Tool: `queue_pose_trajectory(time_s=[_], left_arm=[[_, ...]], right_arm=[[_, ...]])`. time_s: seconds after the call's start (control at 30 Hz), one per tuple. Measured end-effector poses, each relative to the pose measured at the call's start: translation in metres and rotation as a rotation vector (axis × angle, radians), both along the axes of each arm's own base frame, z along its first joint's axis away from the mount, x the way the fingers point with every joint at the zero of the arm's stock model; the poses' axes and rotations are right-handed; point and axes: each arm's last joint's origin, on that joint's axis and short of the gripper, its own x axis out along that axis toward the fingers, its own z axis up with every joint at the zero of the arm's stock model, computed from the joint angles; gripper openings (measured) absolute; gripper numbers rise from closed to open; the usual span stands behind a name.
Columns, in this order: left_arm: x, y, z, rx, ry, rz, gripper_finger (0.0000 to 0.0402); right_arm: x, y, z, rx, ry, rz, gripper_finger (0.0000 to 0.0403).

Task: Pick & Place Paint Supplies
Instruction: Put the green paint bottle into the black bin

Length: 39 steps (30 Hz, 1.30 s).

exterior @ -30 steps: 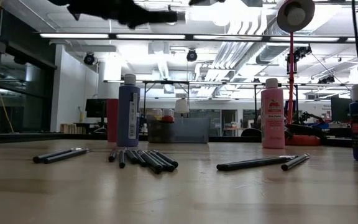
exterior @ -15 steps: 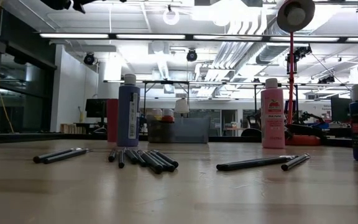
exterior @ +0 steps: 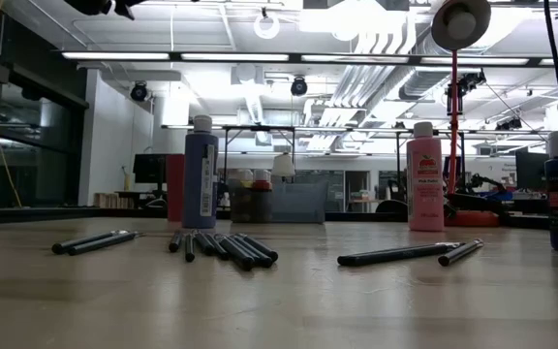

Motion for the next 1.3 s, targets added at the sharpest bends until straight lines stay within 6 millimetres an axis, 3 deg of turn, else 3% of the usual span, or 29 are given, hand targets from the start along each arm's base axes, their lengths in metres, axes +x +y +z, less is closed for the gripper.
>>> queue_pose_trajectory(time_s=[0.43, 0.7, 1.0, 1.3], left_arm=[[-0.002, -0.002, 0.004, -0.028, -0.037, -0.038, 0.0123], [-0.005, -0.003, 0.008, -0.039, -0.097, -0.035, 0.0123], [-0.003, -0.001, 0.009, -0.044, -0.143, -0.069, 0.0123], [-0.003, -0.001, 0.009, -0.041, -0.142, -0.073, 0.0122]], right_arm=[[-0.007, 0.003, 0.008, -0.02, -0.034, -0.003, 0.0174], [-0.032, 0.01, 0.034, -0.047, -0.14, 0.113, 0.0174], [-0.017, 0.005, 0.026, -0.069, -0.155, 0.096, 0.0174], [-0.018, -0.001, 0.026, -0.076, -0.156, 0.032, 0.0174]])
